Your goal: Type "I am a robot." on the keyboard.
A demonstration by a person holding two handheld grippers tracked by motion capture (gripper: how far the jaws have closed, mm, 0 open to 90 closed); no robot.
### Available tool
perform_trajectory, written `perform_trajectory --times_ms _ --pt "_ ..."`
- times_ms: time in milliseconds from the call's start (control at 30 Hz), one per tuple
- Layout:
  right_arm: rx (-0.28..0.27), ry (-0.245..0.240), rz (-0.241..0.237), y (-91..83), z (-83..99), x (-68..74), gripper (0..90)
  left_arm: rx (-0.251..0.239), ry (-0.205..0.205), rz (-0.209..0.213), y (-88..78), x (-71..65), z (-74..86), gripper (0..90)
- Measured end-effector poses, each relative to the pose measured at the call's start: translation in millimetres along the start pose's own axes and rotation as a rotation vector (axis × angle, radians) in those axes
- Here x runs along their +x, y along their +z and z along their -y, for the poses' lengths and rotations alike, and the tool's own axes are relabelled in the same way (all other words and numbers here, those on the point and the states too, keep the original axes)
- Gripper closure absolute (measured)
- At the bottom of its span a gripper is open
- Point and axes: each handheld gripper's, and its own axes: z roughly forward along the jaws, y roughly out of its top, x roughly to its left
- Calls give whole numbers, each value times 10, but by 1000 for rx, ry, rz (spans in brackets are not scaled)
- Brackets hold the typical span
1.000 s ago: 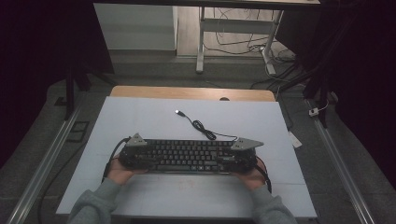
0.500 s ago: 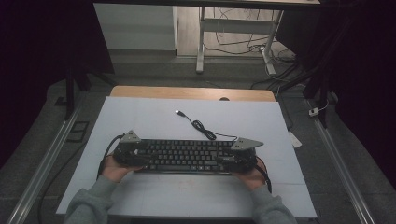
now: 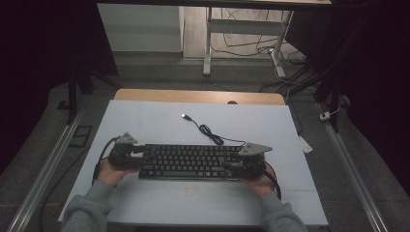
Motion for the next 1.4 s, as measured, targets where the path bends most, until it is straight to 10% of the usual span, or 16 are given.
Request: perform_trajectory --times_ms 600,1400 --pt "4 0 -2 11 3 1 474 82 109 26 158 -109 6 886" --pt "7 -1 1 2 10 0 474 114 118 -6 304 -119 35 889"
